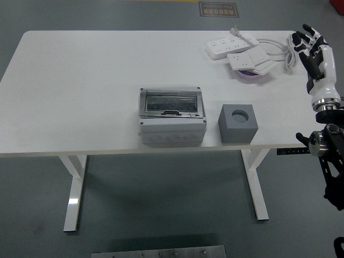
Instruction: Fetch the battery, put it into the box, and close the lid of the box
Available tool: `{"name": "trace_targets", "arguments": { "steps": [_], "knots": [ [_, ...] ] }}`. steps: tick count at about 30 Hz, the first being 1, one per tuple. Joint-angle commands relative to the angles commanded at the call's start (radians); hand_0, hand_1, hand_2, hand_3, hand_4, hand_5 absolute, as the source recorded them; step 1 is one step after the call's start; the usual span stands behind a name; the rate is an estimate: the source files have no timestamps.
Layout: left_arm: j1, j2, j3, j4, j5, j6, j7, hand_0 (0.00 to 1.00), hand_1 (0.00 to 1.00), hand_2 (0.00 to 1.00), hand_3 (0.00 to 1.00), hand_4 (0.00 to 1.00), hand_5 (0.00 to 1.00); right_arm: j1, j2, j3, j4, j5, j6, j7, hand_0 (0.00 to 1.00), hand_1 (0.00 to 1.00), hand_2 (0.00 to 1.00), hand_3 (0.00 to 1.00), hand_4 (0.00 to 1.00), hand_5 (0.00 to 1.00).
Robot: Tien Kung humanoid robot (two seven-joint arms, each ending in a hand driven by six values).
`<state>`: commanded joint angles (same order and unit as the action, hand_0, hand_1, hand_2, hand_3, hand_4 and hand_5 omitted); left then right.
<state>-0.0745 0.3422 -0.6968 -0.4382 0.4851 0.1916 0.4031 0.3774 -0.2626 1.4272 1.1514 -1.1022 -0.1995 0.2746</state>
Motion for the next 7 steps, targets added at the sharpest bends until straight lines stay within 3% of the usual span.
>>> {"name": "trace_targets", "arguments": {
  "steps": [3, 4, 7],
  "knots": [
    [-0.003, 0.004, 0.004, 0.0, -0.006, 0.001, -0.004, 0.652, 0.646, 0.57, 0.578, 0.635, 0.211, 0.003, -0.001, -0.006, 0.001, -0.003, -0.003, 0.001, 0.815, 0.766, 0.789, 0.855, 0.998, 0.584],
    [-0.003, 0.006, 0.005, 0.0, -0.008, 0.001, -0.005, 0.652, 0.645, 0.57, 0.579, 0.635, 0.209, 0.003, 0.0, -0.007, 0.001, -0.003, -0.004, 0.002, 0.816, 0.764, 0.782, 0.853, 0.949, 0.475],
    [-0.004, 0.011, 0.004, 0.0, -0.008, 0.002, -0.005, 0.652, 0.645, 0.57, 0.579, 0.635, 0.209, 0.004, 0.001, -0.011, 0.002, -0.007, -0.006, 0.002, 0.816, 0.764, 0.782, 0.853, 0.949, 0.475]
  ]
}}
